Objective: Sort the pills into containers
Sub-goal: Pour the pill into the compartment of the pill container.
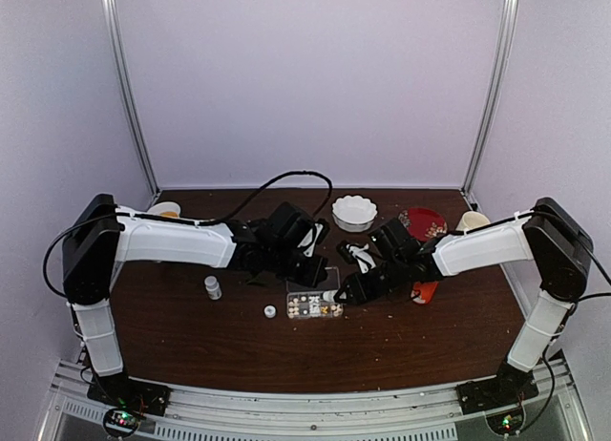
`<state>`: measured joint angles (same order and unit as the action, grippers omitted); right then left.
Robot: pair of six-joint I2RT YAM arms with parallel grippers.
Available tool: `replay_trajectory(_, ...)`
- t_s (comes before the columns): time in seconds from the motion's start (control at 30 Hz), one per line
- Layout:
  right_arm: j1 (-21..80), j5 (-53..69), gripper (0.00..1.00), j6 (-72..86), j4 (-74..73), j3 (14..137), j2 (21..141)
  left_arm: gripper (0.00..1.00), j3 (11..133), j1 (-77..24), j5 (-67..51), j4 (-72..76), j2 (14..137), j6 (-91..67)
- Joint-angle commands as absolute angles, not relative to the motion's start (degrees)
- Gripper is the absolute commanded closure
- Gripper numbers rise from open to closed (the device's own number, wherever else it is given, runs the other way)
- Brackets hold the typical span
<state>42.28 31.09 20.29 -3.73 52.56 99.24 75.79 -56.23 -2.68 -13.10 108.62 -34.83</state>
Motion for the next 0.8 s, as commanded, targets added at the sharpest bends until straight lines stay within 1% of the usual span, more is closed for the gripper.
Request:
replay_trajectory(0.0,41.84,29.3,1.0,19.16,-5.25,54.25,99.39,1.0,77.84,-55.82,-4.17,-9.49,110.28,-34.16)
replay_trajectory(0.17,41.84,29.27,1.0,19.3,-5.27,54.49,99.56,1.0,77.79,-55.11,-4.4,-9.03,110.19,-34.36)
replay_trajectory(0.37,41.84,29.27,1.0,19.25,-5.69,54.69,99.32,1.0,75.76,-54.91,-3.53,-7.19,106.13,-34.28)
replay_trajectory(0.47,41.84,29.28,1.0,19.17,-5.97,55.01,99.36,1.0,74.87,-54.91,-2.93,-5.77,106.03,-34.7)
replay_trajectory(0.63,41.89,29.27,1.0,19.25,-6.06,55.05,99.4,1.0,74.25,-55.1,-8.98,-0.58,111.45,-38.26)
replay_trajectory(0.77,41.92,29.12,1.0,19.19,-6.22,55.09,99.4,1.0,74.18,-56.12,-10.97,2.08,116.02,-39.96)
